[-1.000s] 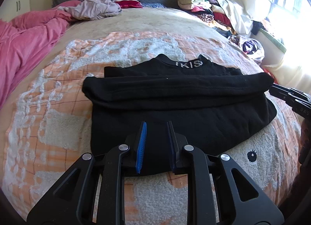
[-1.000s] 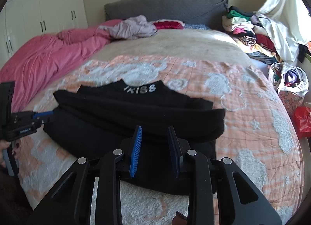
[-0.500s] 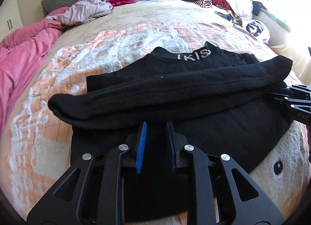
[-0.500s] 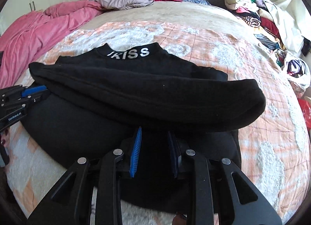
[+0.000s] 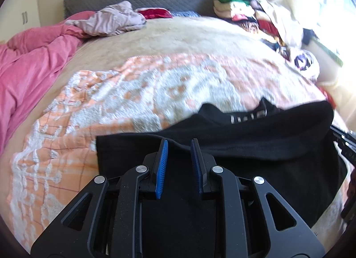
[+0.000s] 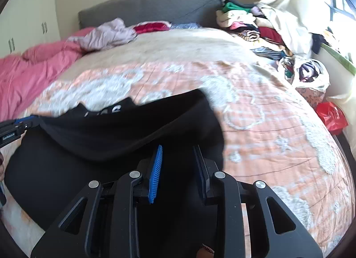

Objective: Fold small clothes
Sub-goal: 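Lay the folded hem flat and open both tools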

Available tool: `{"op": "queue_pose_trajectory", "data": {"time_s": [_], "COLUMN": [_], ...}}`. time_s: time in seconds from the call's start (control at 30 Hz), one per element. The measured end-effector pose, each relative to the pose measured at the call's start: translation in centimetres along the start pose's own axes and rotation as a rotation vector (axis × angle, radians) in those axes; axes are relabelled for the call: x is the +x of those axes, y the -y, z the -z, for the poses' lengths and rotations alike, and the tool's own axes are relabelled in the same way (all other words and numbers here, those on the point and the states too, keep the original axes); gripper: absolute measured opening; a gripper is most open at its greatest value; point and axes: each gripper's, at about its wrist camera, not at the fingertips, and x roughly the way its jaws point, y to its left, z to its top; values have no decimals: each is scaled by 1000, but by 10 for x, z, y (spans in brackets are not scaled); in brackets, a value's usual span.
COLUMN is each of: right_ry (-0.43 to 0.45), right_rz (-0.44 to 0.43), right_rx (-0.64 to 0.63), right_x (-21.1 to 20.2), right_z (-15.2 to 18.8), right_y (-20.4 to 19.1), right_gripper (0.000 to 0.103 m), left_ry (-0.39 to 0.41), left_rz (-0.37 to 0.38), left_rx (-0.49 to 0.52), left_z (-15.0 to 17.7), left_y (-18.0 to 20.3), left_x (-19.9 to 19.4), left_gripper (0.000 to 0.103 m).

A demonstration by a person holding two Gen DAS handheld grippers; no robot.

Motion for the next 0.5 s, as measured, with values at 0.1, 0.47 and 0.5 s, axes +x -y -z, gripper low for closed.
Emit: {"op": "queue_pose_trajectory", "data": {"time_s": [0.1, 0.47, 0.5], "right_ry": [13, -113, -115], "right_rz": [17, -71, -75], "right_rx": [39, 156, 151], "right_x": [-4, 22, 24], "right_z": [-3, 9, 10], "right_y": [17, 43, 38], "right_gripper": [32, 48, 48], "left_ry": [32, -74, -93], "left_rz": [-3, 32, 56], "left_rx": [-55, -263, -275], "left_z": [-2, 33, 35], "left_y": [-18, -91, -93], "left_x": [-14, -2, 3], "left_gripper": [15, 15, 15]}}
